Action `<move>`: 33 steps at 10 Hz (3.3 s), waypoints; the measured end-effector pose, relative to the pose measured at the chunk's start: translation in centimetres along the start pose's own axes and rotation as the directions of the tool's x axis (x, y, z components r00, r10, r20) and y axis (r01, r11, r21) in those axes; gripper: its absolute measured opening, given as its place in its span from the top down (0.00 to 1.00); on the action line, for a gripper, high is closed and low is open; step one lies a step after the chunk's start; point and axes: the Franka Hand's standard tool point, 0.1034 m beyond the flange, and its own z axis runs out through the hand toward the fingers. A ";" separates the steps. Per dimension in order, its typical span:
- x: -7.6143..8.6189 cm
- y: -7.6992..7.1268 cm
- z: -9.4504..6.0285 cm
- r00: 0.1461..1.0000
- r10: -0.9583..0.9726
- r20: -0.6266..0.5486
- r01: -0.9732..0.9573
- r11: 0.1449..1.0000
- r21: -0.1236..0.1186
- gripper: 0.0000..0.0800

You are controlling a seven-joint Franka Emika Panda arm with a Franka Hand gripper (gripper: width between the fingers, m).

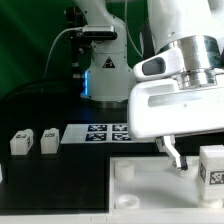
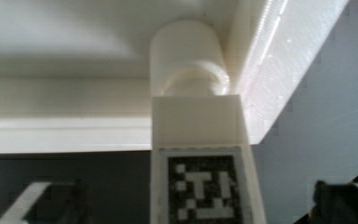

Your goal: Assemble one leg

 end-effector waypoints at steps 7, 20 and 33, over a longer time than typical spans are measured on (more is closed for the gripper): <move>-0.2 0.0 0.1 1.000 0.000 0.008 0.000 1.000 0.001 0.19; 1.3 -0.1 0.2 0.840 0.009 0.543 -0.053 0.997 0.065 0.47; 1.0 -0.7 0.4 -0.047 0.993 0.106 -0.874 0.011 -0.486 0.63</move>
Offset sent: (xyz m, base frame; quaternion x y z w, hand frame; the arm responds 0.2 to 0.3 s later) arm 0.0000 0.0000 0.0000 0.0000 0.0000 0.0000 1.0000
